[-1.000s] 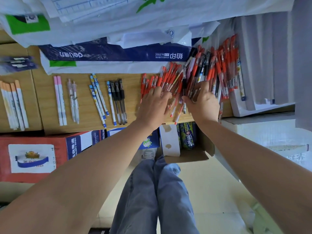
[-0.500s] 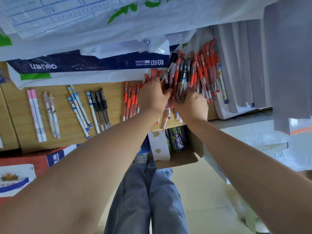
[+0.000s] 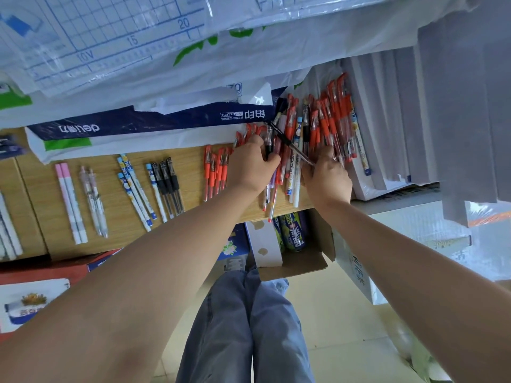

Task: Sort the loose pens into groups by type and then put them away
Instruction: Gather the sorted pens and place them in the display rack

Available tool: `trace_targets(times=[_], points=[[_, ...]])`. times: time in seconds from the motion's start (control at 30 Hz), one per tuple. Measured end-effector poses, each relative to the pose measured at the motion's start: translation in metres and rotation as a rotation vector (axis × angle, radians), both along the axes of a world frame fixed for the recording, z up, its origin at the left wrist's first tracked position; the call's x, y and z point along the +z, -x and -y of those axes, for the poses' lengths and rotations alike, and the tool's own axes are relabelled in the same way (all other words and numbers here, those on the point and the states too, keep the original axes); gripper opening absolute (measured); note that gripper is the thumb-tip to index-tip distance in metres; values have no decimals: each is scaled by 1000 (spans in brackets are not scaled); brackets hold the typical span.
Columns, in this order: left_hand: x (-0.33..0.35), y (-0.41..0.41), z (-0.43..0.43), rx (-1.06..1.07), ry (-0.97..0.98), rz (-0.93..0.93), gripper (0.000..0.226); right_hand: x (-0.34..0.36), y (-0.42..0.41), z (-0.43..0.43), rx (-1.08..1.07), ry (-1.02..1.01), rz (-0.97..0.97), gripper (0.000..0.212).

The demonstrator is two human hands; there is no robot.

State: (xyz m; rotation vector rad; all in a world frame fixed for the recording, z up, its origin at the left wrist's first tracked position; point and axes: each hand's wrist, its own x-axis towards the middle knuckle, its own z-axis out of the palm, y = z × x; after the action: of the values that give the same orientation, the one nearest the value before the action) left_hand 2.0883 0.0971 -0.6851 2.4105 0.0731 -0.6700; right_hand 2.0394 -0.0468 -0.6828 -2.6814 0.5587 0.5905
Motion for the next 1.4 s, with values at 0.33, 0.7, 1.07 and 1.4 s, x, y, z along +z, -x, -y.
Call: trace_targets(times=[0.33, 0.7, 1.07, 1.4], points=[[3, 2, 0, 85, 99, -83, 29, 2, -4, 8, 98, 4, -92, 26], [30, 6, -22, 399, 513, -305, 20, 40, 5, -27, 96, -646, -155, 12], [41, 43, -107, 619, 742, -405, 5, 50, 14, -103, -28, -864, -351, 20], [35, 67, -160, 750, 701, -355, 9, 49, 38, -160, 162, -920, -461, 26]])
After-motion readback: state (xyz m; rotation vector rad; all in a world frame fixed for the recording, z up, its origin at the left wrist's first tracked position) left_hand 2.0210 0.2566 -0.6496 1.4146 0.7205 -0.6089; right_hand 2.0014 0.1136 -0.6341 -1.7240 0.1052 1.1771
